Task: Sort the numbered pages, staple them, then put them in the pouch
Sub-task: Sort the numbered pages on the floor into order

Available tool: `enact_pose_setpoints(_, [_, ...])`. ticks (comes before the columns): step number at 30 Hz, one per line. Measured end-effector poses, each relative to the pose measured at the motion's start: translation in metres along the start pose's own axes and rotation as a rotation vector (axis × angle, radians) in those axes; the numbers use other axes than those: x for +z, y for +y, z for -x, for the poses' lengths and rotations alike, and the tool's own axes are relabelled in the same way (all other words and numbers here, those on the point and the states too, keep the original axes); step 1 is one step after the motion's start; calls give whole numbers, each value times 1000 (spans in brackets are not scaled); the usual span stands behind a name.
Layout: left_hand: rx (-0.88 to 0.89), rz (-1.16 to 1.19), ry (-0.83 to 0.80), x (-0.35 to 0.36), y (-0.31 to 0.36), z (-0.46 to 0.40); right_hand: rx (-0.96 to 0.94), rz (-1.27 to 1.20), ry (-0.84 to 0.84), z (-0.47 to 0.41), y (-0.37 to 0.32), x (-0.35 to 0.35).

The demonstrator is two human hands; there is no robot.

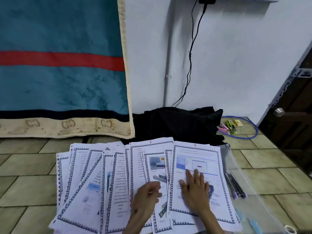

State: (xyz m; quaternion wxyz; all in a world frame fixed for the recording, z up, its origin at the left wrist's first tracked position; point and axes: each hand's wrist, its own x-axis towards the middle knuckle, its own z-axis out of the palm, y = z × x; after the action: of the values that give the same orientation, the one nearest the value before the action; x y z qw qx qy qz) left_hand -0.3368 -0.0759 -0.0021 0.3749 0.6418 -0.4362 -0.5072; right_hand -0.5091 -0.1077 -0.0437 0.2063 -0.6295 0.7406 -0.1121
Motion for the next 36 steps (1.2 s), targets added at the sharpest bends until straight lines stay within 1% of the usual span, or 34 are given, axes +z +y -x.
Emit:
enact_pose_setpoints(2, [-20, -150, -72, 14, 5, -15, 33, -124, 24, -4, -1, -4])
enact_pose_setpoints(4, [-12, -232, -111, 33, 9, -18, 68, -248, 50, -11, 3, -13])
enact_pose_setpoints(5, [-12, -251, -104, 38, 10, -22, 86, -285, 60, -13, 2, -18])
enact_pose_setpoints(7, [-42, -287, -109, 41, 10, -33, 104, -284, 120, -16, -5, -24])
enact_pose_setpoints(8, [-94, -268, -139, 39, 10, -37, 111, -272, 161, -17, -9, -27])
enact_pose_setpoints(9, [-134, -185, -168, 38, 9, -40, 120, -282, 164, -18, -13, -27])
enact_pose_setpoints(11, [-209, 24, -199, 39, 9, -42, 122, -394, 125, -19, -21, -29])
enact_pose_setpoints(12, [-240, 92, -209, 40, 10, -44, 130, -435, 101, -19, -25, -32])
enact_pose_setpoints(15, [-289, 164, -201, 40, 8, -49, 157, -471, 0, -16, -34, -39])
enact_pose_setpoints(17, [-299, 222, -251, 37, 10, -48, 166, -464, -37, -15, -35, -39])
enact_pose_setpoints(21, [-377, 424, -398, 32, 9, -48, 185, -411, -46, -15, -35, -36])
enact_pose_setpoints(24, [-404, 466, -432, 28, 6, -49, 167, -406, -49, -11, -38, -36])
enact_pose_setpoints(26, [-393, 459, -432, 27, 4, -49, 125, -356, -64, -9, -39, -38])
enact_pose_setpoints(29, [-370, 406, -366, 26, 1, -47, 75, -363, -41, -9, -29, -48])
enact_pose_setpoints(33, [-325, 329, -271, 24, -5, -48, 123, -573, 115, -9, 4, -83])
enact_pose_setpoints(36, [-303, 304, -231, 25, -7, -46, 175, -739, 176, -6, 34, -107])
